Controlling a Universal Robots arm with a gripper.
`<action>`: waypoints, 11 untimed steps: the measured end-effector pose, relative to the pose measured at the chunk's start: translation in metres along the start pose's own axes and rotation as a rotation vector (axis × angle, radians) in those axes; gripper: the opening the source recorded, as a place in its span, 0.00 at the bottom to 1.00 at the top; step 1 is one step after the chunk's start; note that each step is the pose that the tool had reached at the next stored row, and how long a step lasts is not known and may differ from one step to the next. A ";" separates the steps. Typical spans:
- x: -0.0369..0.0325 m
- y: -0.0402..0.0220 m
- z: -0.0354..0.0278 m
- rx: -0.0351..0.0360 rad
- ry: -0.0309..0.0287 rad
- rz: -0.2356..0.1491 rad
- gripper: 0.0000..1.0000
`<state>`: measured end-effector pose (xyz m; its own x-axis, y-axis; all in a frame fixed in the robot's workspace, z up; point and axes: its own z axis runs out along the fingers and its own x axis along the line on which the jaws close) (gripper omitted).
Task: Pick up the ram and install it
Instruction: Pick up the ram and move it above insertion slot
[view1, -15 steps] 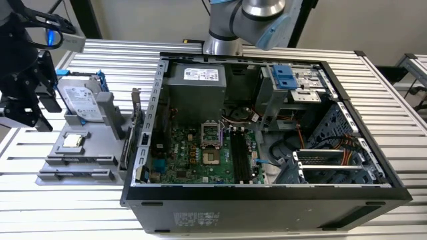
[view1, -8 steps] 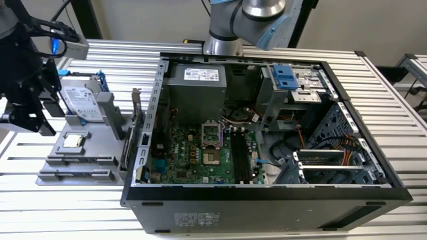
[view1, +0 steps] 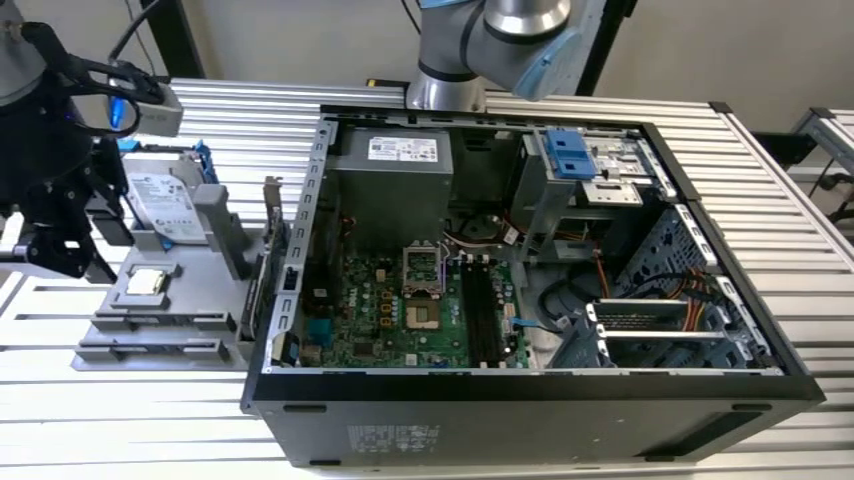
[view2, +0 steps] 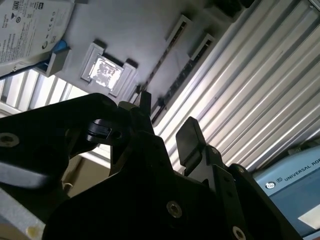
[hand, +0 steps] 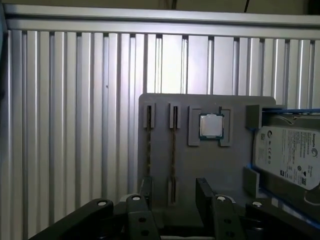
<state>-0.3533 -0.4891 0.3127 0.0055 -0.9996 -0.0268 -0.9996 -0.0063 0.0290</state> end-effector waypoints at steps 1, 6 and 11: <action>0.0002 -0.0001 0.0016 0.0001 0.0001 0.000 1.00; 0.0007 -0.0002 0.0042 0.0000 0.0005 0.000 1.00; 0.0020 -0.0003 0.0055 0.0002 0.0003 0.000 1.00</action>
<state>-0.3531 -0.4910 0.3071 0.0054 -0.9996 -0.0265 -0.9996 -0.0062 0.0288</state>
